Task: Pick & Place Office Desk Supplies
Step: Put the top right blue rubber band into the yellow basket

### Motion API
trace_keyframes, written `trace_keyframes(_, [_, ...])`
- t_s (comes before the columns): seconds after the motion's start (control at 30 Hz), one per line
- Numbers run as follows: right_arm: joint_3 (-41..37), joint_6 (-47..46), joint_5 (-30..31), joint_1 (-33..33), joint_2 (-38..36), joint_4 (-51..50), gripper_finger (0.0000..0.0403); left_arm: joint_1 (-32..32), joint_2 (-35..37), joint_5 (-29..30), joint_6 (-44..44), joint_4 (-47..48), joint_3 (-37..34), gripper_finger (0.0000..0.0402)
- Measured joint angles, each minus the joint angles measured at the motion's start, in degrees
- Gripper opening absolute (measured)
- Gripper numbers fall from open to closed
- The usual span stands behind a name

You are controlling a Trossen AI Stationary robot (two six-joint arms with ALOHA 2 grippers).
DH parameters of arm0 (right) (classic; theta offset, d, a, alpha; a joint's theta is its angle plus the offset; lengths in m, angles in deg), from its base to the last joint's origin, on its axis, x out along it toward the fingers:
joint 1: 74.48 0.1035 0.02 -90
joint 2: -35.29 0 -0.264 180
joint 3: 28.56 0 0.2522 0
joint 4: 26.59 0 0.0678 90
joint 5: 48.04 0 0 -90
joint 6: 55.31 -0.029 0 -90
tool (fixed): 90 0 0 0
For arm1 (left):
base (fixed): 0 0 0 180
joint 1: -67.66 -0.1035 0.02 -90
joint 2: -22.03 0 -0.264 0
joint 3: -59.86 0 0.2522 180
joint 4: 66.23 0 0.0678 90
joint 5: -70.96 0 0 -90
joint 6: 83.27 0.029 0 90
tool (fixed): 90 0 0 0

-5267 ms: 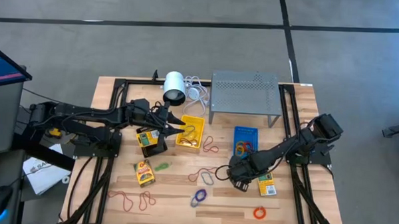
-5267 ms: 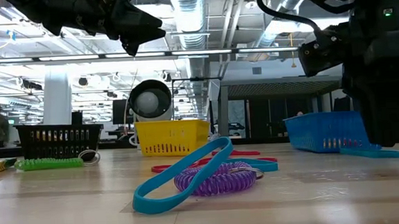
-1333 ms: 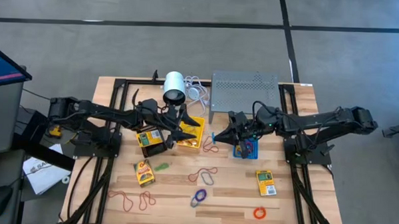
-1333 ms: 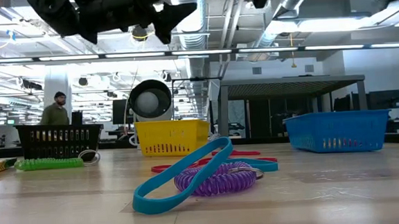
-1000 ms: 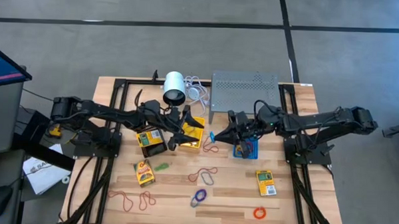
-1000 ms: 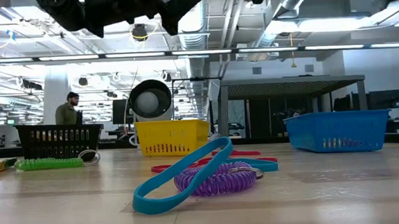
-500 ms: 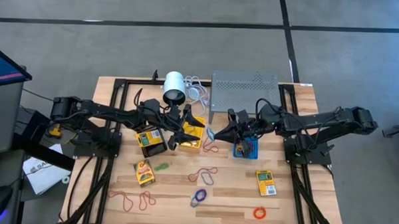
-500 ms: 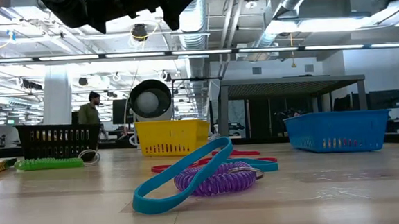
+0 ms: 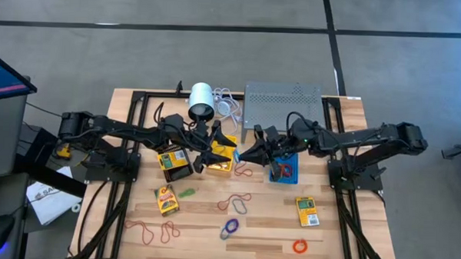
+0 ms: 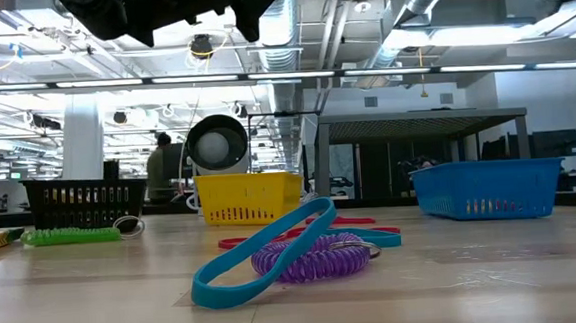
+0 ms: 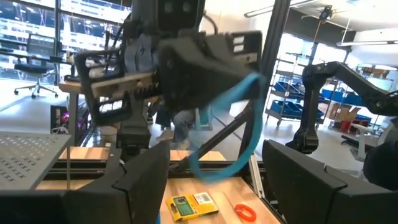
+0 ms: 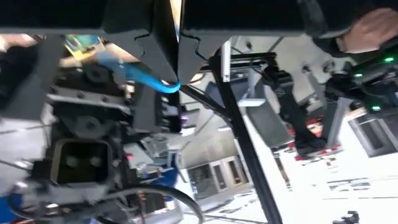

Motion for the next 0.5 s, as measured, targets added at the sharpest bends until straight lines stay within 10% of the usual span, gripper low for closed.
trace_keyframes(0.3, [2.6,0.0,-2.8,-0.9,3.7,-0.2,0.0,0.3,0.0,0.0,-0.2,0.4,0.0,0.0228])
trace_keyframes(0.5, [2.6,0.0,-2.8,-1.2,3.0,-0.5,0.0,0.3,0.0,-0.3,-0.2,0.5,0.0,0.0074])
